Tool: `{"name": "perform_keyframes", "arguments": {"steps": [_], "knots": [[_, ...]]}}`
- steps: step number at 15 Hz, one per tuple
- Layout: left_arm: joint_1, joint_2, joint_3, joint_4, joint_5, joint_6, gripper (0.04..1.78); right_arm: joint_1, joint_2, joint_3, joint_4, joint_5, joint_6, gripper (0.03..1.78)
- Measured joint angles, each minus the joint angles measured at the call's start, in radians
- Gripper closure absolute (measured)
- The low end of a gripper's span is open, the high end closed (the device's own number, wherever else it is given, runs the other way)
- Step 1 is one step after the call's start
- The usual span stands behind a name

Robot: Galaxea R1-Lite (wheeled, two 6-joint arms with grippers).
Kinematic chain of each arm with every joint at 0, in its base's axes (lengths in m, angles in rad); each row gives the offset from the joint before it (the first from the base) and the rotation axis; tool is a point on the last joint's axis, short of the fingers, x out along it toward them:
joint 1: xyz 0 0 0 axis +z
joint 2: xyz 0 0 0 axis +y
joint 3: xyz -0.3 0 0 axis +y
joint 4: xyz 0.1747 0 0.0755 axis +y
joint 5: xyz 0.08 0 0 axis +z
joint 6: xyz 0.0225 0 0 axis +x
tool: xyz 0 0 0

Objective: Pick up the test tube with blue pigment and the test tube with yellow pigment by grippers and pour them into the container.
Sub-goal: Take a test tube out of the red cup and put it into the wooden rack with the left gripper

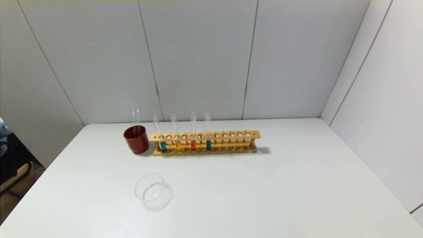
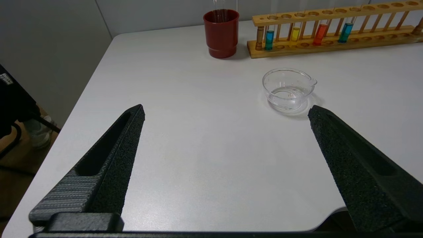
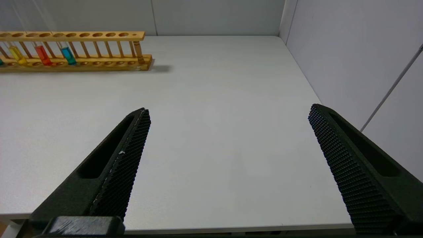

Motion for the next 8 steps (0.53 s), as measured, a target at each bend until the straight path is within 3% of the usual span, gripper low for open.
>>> {"name": "perform_keyframes", "arguments": {"steps": [8], "knots": [[0.0,0.0,0.0,-0.002,0.0,-0.001,0.07,0.0,0.0,0.0,0.0,0.0,0.0,0.06]]}}
